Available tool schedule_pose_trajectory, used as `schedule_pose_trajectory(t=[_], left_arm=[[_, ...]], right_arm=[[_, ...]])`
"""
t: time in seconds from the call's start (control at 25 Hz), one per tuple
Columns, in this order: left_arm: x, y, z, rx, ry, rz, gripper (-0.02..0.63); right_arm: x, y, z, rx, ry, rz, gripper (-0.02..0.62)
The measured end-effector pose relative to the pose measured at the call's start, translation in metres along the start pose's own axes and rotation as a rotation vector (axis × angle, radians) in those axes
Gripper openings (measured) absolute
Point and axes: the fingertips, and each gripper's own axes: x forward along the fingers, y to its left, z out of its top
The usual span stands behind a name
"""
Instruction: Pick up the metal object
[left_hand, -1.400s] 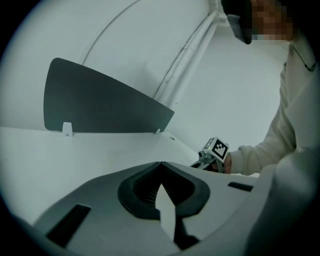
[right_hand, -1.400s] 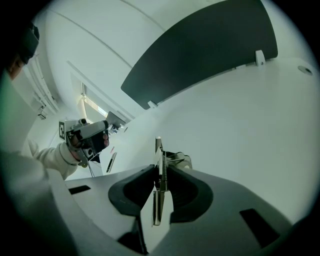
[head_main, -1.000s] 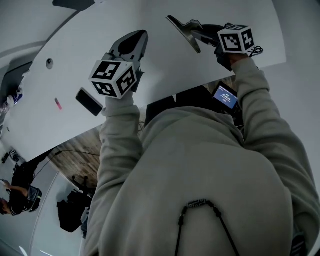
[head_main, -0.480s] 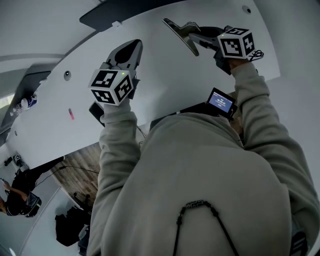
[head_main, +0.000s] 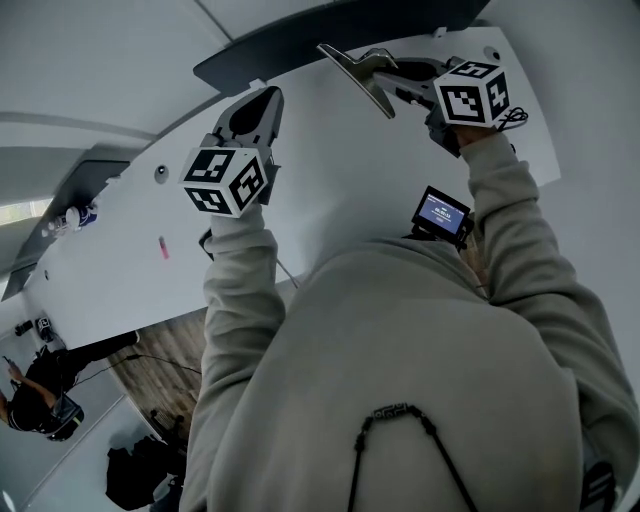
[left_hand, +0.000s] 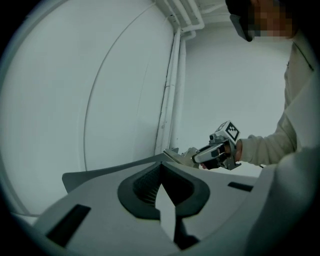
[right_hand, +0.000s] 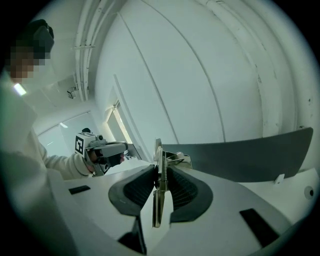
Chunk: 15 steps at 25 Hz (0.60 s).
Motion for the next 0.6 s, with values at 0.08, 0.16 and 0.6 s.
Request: schedule_pose_trajectory(t=[0.08,0.16,0.6], left_arm=[[-0.009,-0.001,0.029,0.006,-0.03,0.003,0.005],[-0.012,-0.004,0.059,0.008,-0.06,0.001,0.004],[-0.031,-0.01,0.103,0.062,-0.143,0.047,0.005]], right_arm=[[-0.008,0.015,0.03,-0.027,-0.02,0.003,0.101],[-0.019,0.025,0.061,-0.049,-0.042,0.007,0.101],[-0.047,0.078,0.127,-0.217,-0.197,0.046,0.101]])
